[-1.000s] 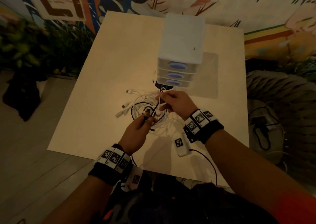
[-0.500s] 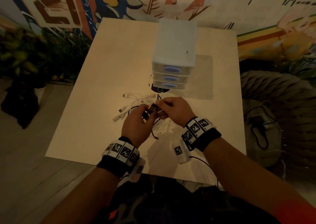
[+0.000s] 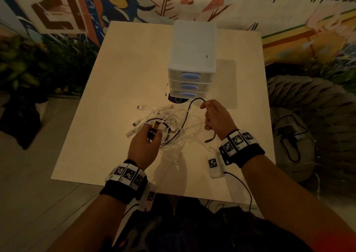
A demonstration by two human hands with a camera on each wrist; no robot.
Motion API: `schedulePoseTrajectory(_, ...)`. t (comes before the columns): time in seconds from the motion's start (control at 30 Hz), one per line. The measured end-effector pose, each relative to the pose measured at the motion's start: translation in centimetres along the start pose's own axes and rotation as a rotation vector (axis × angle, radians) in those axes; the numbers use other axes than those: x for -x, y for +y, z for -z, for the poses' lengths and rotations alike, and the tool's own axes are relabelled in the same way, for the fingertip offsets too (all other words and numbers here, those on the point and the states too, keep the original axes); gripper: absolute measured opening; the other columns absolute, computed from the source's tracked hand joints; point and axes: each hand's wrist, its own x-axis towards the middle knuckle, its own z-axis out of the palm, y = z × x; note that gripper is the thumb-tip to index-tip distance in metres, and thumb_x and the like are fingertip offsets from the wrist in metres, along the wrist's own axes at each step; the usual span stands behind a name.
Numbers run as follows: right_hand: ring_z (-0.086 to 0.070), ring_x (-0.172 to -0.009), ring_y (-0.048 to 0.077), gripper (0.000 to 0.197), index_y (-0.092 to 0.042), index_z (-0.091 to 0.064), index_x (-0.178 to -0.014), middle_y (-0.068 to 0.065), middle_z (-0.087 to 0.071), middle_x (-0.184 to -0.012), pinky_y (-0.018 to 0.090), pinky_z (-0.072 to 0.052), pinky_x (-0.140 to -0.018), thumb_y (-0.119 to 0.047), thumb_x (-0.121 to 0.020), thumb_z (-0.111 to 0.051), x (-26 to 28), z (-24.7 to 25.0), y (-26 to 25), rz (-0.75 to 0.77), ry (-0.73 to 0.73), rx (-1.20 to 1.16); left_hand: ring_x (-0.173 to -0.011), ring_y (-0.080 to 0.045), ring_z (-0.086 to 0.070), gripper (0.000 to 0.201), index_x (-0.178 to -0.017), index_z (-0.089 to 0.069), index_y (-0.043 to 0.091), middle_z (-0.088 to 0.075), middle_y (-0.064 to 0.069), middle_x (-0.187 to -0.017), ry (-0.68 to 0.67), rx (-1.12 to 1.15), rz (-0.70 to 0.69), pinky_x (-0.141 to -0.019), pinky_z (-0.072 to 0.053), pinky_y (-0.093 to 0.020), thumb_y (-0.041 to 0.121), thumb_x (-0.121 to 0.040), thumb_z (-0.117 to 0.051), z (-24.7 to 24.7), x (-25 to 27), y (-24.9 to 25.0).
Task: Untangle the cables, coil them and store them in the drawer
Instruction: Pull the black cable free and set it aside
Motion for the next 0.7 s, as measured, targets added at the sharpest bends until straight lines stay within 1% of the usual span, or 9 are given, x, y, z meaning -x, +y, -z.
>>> schedulePoseTrajectory(0.07,-0.033,-0.042,0.008,0.033,-0.018,-0.064,-0.091,-0.006,-0.039,-0.057,0.026,-0.032,-0.049,-0.032,-0.106,-0.039,-0.1,0.7,-0.3,0.054,-0.015,0.135,-0.074,0.000,-0.055,0.014,-0.095,-0.060,0.022,-0.059,0.014,-0.081,-0.018,-0.013,0.016,-0.060,-0.036,-0.019,0.035,-0.099,-0.059,0.1,0.0,-0.6)
schedulePoseTrajectory(0.13,-0.043,-0.048,0.004,0.032,-0.020,-0.068,-0.098,-0.012,-0.046,-0.059,0.026,-0.036,-0.054,-0.034,-0.106,-0.041,-0.1,1.3,-0.9,0.181,-0.021,0.382,-0.072,0.000,-0.056,0.011,-0.096,-0.062,0.022,-0.060,0.012,-0.080,-0.033,0.005,0.010,-0.060,-0.038,-0.023,0.033,-0.097,-0.061,0.3,0.1,-0.7)
schedulePoseTrajectory(0.17,-0.050,-0.055,0.004,0.029,-0.021,-0.068,-0.102,-0.011,-0.051,-0.063,0.027,-0.040,-0.058,-0.035,-0.105,-0.043,-0.1,1.6,-1.2,0.246,-0.014,0.497,-0.069,0.001,-0.056,0.008,-0.095,-0.062,0.025,-0.060,0.011,-0.080,-0.039,0.027,-0.011,-0.060,-0.038,-0.022,0.032,-0.098,-0.061,0.5,0.2,-0.6)
schedulePoseTrajectory(0.27,-0.063,-0.071,0.018,0.021,-0.026,-0.064,-0.108,0.000,-0.064,-0.073,0.034,-0.049,-0.067,-0.040,-0.101,-0.050,-0.5,2.6,-2.2,0.354,0.004,0.661,-0.059,0.001,-0.052,0.003,-0.097,-0.057,0.034,-0.059,0.012,-0.078,-0.051,0.073,-0.115,-0.054,-0.036,-0.013,0.035,-0.100,-0.057,1.2,0.3,0.3)
schedulePoseTrajectory(0.33,-0.065,-0.077,0.020,0.021,-0.024,-0.066,-0.108,0.000,-0.069,-0.081,0.036,-0.052,-0.071,-0.039,-0.100,-0.052,-1.1,3.2,-2.6,0.402,-0.009,0.763,-0.055,-0.001,-0.049,0.003,-0.101,-0.057,0.035,-0.058,0.010,-0.078,-0.049,0.117,-0.158,-0.053,-0.037,-0.013,0.037,-0.101,-0.055,1.6,0.2,0.9)
schedulePoseTrajectory(0.43,-0.064,-0.086,0.025,0.022,-0.023,-0.070,-0.106,0.005,-0.071,-0.093,0.039,-0.053,-0.077,-0.036,-0.100,-0.053,-2.2,3.5,-3.0,0.445,-0.026,0.901,-0.058,-0.001,-0.051,0.008,-0.105,-0.061,0.028,-0.059,0.010,-0.077,-0.038,0.179,-0.173,-0.054,-0.038,-0.012,0.032,-0.102,-0.055,1.8,-0.2,1.7)
schedulePoseTrajectory(0.53,-0.063,-0.094,0.028,0.024,-0.023,-0.070,-0.109,0.006,-0.070,-0.103,0.039,-0.051,-0.080,-0.036,-0.101,-0.051,-3.1,3.0,-2.9,0.405,-0.046,1.043,-0.062,-0.002,-0.054,0.009,-0.105,-0.064,0.026,-0.062,0.006,-0.080,-0.055,0.220,-0.165,-0.057,-0.040,-0.011,0.031,-0.102,-0.057,1.6,-0.9,2.2)
schedulePoseTrajectory(0.6,-0.063,-0.097,0.028,0.025,-0.025,-0.070,-0.111,0.006,-0.069,-0.107,0.036,-0.049,-0.079,-0.035,-0.101,-0.049,-3.5,2.4,-2.7,0.364,-0.050,1.135,-0.066,-0.004,-0.055,0.006,-0.101,-0.065,0.029,-0.063,0.006,-0.081,-0.103,0.221,-0.185,-0.060,-0.043,-0.015,0.031,-0.101,-0.059,1.3,-1.2,2.2)
schedulePoseTrajectory(0.7,-0.063,-0.097,0.025,0.025,-0.026,-0.070,-0.109,0.003,-0.067,-0.106,0.030,-0.043,-0.073,-0.037,-0.099,-0.051,-3.6,1.4,-3.1,0.385,-0.050,1.156,-0.079,-0.011,-0.060,0.006,-0.097,-0.066,0.029,-0.065,0.005,-0.086,-0.198,0.227,-0.248,-0.069,-0.050,-0.025,0.031,-0.099,-0.060,0.8,-1.1,2.6)
